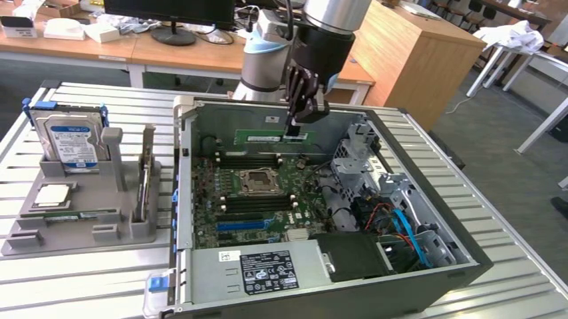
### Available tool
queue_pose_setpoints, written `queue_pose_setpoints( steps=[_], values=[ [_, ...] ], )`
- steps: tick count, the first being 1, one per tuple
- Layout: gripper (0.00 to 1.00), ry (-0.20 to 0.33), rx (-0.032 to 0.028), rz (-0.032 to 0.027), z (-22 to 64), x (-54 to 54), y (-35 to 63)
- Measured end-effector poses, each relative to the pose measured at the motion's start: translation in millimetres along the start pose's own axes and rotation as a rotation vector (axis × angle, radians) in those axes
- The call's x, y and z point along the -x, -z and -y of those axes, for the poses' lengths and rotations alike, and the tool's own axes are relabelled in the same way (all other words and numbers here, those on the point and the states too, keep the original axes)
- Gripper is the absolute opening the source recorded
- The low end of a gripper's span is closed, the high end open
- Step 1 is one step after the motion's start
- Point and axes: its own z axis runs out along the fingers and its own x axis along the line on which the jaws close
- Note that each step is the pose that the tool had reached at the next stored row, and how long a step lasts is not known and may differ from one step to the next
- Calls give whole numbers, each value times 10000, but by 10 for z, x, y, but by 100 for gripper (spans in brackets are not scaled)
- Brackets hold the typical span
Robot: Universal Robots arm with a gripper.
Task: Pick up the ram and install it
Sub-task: 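Pick up the ram and move it above insertion slot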
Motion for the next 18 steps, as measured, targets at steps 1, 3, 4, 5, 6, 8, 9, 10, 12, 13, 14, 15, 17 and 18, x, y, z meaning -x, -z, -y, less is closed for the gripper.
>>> queue_pose_setpoints(
  steps=[1, 3, 4, 5, 6, 8, 9, 10, 12, 13, 14, 15, 17, 18],
  values=[
    [11, 0, 0, 0, 0, 0, 0],
    [11, -1, -1, 1, -1, 0, 0],
    [11, -2, -1, 3, -1, 1, -2],
    [11, -2, -2, 4, 0, 1, -7],
    [11, -3, -2, 2, 0, 1, -12],
    [11, -5, -1, 2, 1, 0, -30],
    [11, -6, -1, 3, 1, 0, -40],
    [11, -7, -1, 2, 2, -1, -50],
    [11, -10, -1, 2, 2, -1, -71],
    [11, -11, -1, 2, 3, -1, -81],
    [11, -14, -2, 3, 4, -1, -91],
    [11, -17, -1, 2, 4, -2, -101],
    [11, -24, -1, 2, 5, -3, -124],
    [11, -28, -1, 2, 5, -3, -135]
  ],
)
